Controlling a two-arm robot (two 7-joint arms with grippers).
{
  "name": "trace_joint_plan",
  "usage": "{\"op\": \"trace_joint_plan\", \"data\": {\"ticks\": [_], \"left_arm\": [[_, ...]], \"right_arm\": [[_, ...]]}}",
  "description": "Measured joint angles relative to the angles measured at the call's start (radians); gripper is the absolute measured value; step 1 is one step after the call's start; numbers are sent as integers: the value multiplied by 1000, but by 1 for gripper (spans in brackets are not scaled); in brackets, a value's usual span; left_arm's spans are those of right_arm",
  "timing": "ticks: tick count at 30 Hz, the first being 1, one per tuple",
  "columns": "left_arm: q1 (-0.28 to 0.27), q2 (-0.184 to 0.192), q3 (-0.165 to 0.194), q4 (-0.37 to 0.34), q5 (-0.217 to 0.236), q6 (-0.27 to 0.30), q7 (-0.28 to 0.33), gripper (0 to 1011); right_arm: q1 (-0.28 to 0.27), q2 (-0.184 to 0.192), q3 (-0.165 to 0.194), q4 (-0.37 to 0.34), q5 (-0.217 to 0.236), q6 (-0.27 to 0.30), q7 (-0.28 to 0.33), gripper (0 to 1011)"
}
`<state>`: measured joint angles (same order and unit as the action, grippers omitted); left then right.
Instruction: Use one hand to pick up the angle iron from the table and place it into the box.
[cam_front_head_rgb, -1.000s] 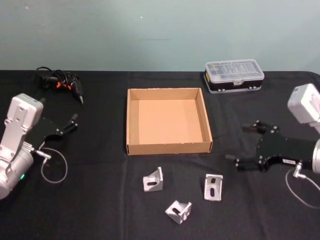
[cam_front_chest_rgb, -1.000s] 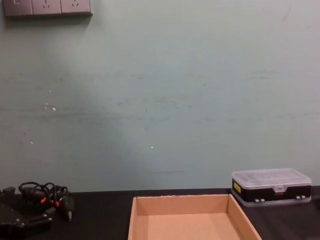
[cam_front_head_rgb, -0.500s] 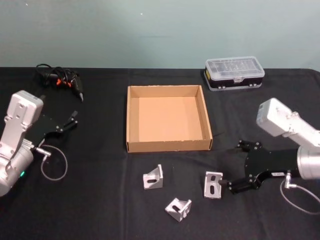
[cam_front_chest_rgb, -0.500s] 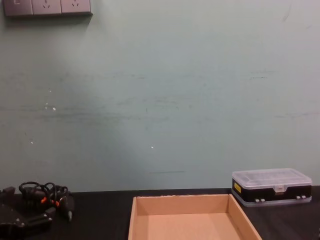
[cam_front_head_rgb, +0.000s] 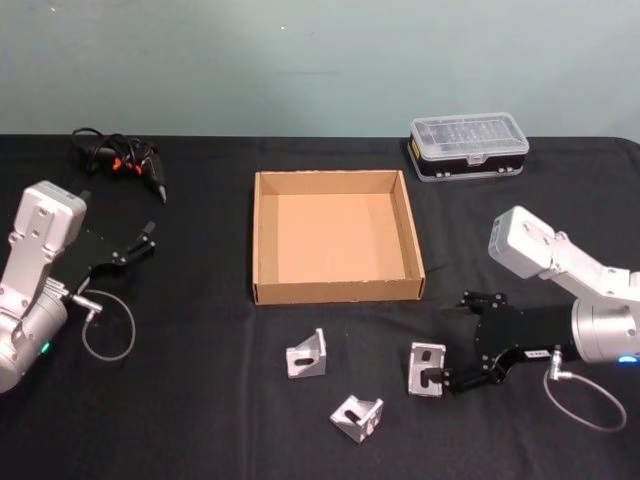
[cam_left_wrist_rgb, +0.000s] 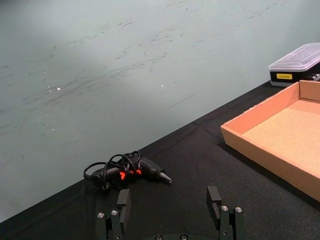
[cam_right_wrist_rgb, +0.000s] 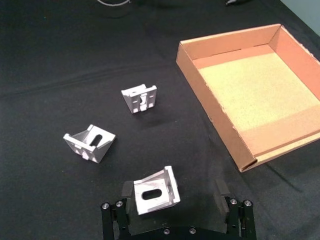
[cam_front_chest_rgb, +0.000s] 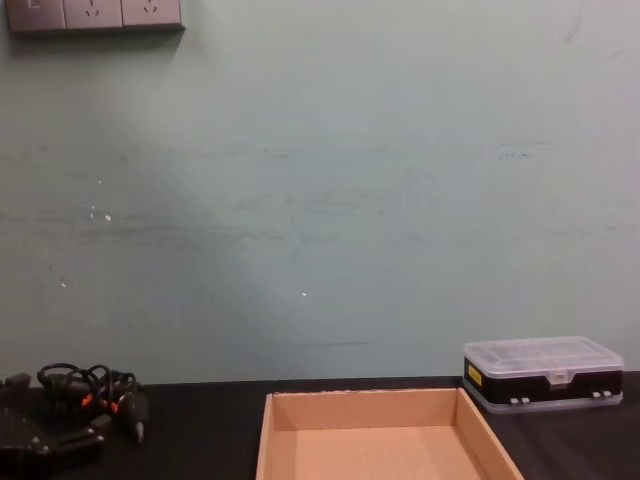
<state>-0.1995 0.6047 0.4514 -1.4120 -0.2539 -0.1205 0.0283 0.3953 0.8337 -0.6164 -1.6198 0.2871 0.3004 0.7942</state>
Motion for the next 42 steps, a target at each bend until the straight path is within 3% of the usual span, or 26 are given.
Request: {"op": "trace_joint_plan", "data": {"ticks": [11,26,34,42], "left_arm": [[0,0,0,0,0,0,0,1000],[0,0,0,0,0,0,0,1000],[0,0,0,0,0,0,0,1000],[0,0,0,0,0,0,0,1000]], "right_arm": [[18,-30,-22,47,0,12,-6,1004],[17,-46,-45,58,-9,28,-23,1004],[11,-47,-39,57,-6,30,-35,841],[7,-44,-32,56,-5,20,-37,577]]}}
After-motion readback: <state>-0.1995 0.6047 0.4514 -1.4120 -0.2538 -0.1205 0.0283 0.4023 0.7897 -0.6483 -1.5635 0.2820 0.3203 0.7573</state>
